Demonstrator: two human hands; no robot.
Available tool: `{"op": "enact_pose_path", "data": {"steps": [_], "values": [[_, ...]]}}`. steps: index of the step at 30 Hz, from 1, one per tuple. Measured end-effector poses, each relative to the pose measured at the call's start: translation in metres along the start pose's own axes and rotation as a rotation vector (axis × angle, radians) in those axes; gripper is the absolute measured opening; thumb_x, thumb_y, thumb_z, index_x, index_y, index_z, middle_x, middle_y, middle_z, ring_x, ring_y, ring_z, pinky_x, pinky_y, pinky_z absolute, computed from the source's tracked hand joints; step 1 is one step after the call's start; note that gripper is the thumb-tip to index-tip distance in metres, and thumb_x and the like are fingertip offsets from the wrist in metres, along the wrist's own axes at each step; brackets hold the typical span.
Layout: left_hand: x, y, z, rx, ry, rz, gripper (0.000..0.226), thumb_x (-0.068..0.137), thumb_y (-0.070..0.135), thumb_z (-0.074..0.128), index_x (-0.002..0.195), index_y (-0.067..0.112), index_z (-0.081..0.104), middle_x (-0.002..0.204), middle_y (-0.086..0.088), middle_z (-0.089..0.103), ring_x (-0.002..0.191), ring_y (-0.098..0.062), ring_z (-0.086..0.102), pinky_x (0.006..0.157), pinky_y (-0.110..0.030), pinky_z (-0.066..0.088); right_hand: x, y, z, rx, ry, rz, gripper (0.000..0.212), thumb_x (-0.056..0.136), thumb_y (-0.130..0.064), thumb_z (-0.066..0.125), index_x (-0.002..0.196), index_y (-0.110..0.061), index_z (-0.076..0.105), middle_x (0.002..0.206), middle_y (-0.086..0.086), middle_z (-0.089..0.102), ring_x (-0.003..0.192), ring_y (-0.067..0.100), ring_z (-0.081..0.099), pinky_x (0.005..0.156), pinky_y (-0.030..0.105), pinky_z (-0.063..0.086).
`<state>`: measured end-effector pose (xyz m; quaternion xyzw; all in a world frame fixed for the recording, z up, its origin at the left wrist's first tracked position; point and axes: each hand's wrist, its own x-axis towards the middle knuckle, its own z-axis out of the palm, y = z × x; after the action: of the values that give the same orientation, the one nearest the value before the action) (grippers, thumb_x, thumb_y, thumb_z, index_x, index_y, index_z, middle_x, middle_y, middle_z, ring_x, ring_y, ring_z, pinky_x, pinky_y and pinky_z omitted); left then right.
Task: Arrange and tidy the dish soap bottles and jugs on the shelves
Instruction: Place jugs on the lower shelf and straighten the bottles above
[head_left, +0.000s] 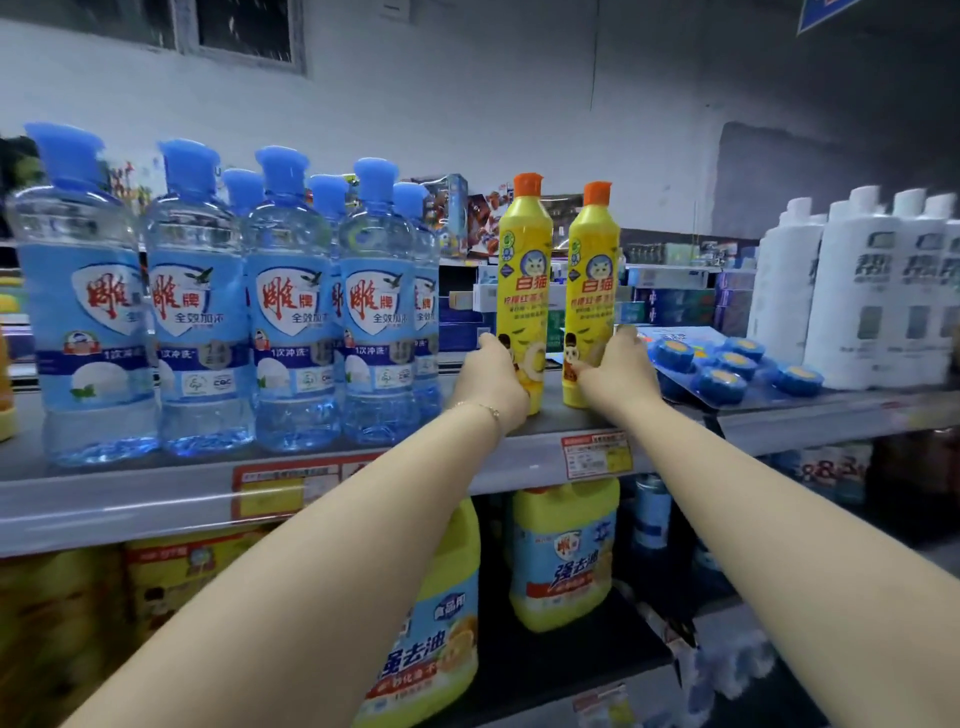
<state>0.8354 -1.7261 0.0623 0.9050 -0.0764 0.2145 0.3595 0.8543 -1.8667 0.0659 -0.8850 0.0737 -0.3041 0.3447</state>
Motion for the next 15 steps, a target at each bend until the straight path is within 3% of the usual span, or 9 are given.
{"op": "enact_pose_path", "data": {"steps": [4,8,12,15], "values": [[0.003,0.005,0.001,-0.049,0.042,-0.007,0.041,0.087,0.02,0.063,0.119,0.006,0.041,0.117,-0.013,0.056,0.106,-0.03,0.057,0.081,-0.037,0.05,0.009,-0.003,0.008,-0.032,-0.018,-0.032,0.055,0.083,-0.033,0.07,0.121,-0.003,0.045,0.124,0.017,0.051,0.11,0.037,0.055,0.09,0.042,0.046],[0.01,-0.001,0.007,-0.034,0.046,-0.023,0.036,0.087,0.017,0.062,0.114,0.007,0.042,0.115,-0.015,0.056,0.105,-0.03,0.057,0.081,-0.038,0.051,0.011,-0.008,0.016,-0.027,-0.027,-0.076,0.052,0.083,-0.027,0.069,0.121,-0.003,0.043,0.122,0.018,0.054,0.11,0.037,0.055,0.083,0.04,0.045],[0.014,-0.006,0.012,0.001,0.084,-0.068,0.037,0.086,0.007,0.062,0.117,0.008,0.041,0.115,-0.015,0.057,0.104,-0.029,0.057,0.077,-0.035,0.047,0.009,-0.004,0.021,0.033,0.003,-0.143,0.05,0.083,-0.025,0.069,0.119,-0.004,0.043,0.117,0.015,0.055,0.107,0.034,0.056,0.081,0.038,0.045],[0.012,-0.002,0.012,0.011,0.112,-0.077,0.051,0.086,0.003,0.06,0.128,0.006,0.031,0.11,-0.014,0.056,0.096,-0.028,0.056,0.074,-0.036,0.048,0.004,-0.003,0.017,0.14,0.015,-0.173,0.048,0.084,-0.021,0.067,0.119,-0.005,0.039,0.1,0.006,0.055,0.089,0.026,0.054,0.07,0.032,0.041]]}}
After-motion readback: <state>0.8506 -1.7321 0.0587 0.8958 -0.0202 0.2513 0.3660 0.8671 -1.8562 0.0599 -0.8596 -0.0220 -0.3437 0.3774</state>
